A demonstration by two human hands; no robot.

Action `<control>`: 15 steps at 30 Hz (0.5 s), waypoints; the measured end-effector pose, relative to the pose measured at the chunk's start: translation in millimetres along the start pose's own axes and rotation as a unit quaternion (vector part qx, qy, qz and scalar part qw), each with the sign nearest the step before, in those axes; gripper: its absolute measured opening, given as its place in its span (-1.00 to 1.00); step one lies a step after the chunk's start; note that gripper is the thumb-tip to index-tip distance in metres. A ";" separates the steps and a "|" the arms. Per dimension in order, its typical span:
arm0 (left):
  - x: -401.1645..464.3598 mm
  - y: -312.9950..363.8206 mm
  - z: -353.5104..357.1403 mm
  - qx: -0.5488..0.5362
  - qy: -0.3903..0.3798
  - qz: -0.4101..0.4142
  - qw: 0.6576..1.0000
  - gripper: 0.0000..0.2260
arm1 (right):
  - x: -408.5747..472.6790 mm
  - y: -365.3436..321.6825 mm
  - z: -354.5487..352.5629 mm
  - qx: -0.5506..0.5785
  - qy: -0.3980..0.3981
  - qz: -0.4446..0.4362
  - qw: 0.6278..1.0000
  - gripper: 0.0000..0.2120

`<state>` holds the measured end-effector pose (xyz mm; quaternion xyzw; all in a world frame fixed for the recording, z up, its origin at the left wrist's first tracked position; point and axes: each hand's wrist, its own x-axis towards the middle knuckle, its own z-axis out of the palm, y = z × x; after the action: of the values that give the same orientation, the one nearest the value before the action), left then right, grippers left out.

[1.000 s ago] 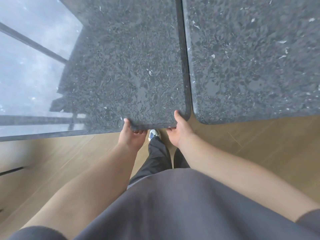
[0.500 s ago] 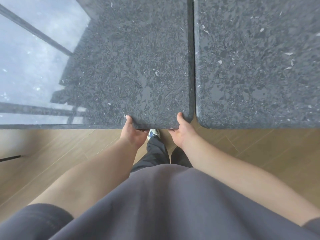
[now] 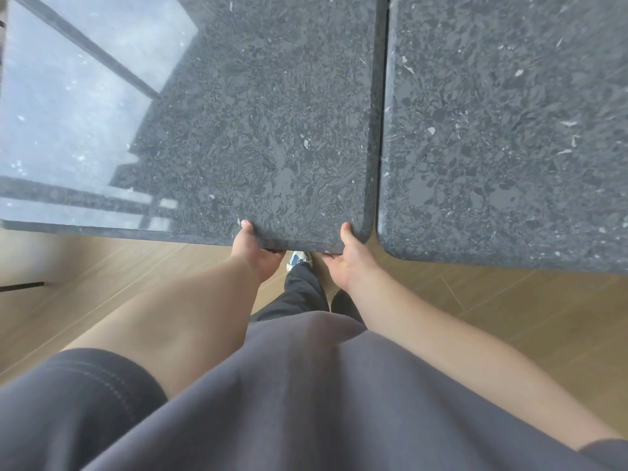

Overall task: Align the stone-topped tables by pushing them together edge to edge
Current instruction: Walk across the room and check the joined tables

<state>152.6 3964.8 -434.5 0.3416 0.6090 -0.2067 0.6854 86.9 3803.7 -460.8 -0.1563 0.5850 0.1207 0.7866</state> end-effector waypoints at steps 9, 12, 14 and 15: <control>-6.2 -2.9 4.2 -0.012 -0.004 0.005 1.000 -0.52 | -2.9 -7.0 -0.1 0.020 -0.005 0.008 1.000 -0.50; -7.6 -2.9 3.6 -0.013 0.000 0.007 1.000 -0.53 | -4.8 -7.6 0.0 0.016 -0.005 0.011 1.000 -0.50; -8.5 -2.1 4.0 -0.008 0.003 0.008 1.000 -0.54 | -6.3 -8.7 0.8 0.015 -0.006 0.014 1.000 -0.50; -9.4 -2.0 4.7 -0.009 0.004 0.008 1.000 -0.54 | -7.3 -9.4 1.3 0.016 -0.006 0.016 1.000 -0.50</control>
<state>152.8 3958.8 -425.7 0.3413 0.6107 -0.1940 0.6877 89.4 3795.6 -452.5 -0.1332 0.5844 0.1245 0.7907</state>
